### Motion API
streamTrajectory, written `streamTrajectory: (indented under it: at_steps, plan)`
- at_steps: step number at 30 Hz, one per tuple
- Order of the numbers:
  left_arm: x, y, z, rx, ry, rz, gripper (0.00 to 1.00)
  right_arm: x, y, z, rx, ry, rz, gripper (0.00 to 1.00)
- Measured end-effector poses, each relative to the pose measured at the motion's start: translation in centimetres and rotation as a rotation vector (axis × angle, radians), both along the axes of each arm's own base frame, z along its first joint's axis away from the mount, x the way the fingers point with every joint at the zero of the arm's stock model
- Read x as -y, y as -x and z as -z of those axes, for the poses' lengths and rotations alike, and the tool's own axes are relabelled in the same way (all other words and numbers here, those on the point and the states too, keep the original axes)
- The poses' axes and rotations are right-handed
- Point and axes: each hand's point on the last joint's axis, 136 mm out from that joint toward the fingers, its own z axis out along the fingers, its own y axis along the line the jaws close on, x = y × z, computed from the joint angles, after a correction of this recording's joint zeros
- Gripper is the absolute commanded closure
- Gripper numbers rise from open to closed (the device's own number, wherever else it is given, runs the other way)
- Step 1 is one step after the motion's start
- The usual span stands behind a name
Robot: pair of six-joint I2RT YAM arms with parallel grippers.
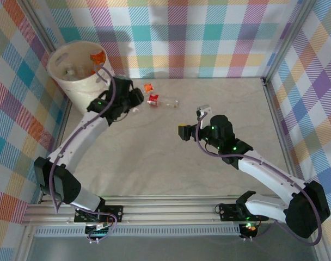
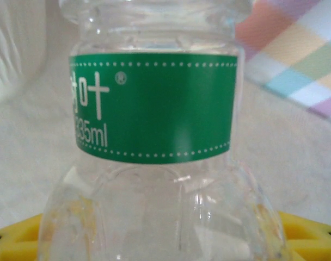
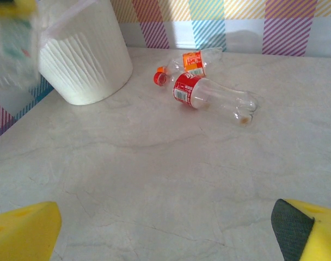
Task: Put the plastic bottles in the bin
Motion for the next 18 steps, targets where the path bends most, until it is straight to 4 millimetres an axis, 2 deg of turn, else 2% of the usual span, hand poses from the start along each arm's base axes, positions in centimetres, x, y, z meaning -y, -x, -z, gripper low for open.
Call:
streamTrajectory:
  at_steps: [5, 7, 10, 12, 14, 18]
  plan:
    - [-6.0, -1.6, -8.5, 0.192, -0.109, -0.088, 0.49, -0.2, -0.3, -0.2, 0.009, -0.011, 0.002, 0.00]
    - [-9.3, -2.0, -12.1, 0.268, -0.156, -0.154, 0.49, -0.2, -0.3, -0.2, 0.008, -0.013, 0.002, 0.00]
    - [-13.9, -2.9, -16.2, 0.347, -0.235, -0.259, 0.49, -0.2, -0.3, -0.2, 0.005, -0.016, 0.004, 0.00]
    - [-16.3, -3.9, -17.3, 0.363, -0.278, -0.307, 0.49, -0.2, -0.3, -0.2, 0.003, -0.017, 0.005, 0.00]
    - [-18.3, -5.6, -17.3, 0.354, -0.311, -0.339, 0.49, -0.2, -0.3, -0.1, -0.001, -0.021, 0.007, 0.00]
    - [-22.0, -9.6, -14.7, 0.288, -0.348, -0.391, 0.47, -0.1, -0.2, -0.1, -0.008, -0.025, 0.011, 0.00]
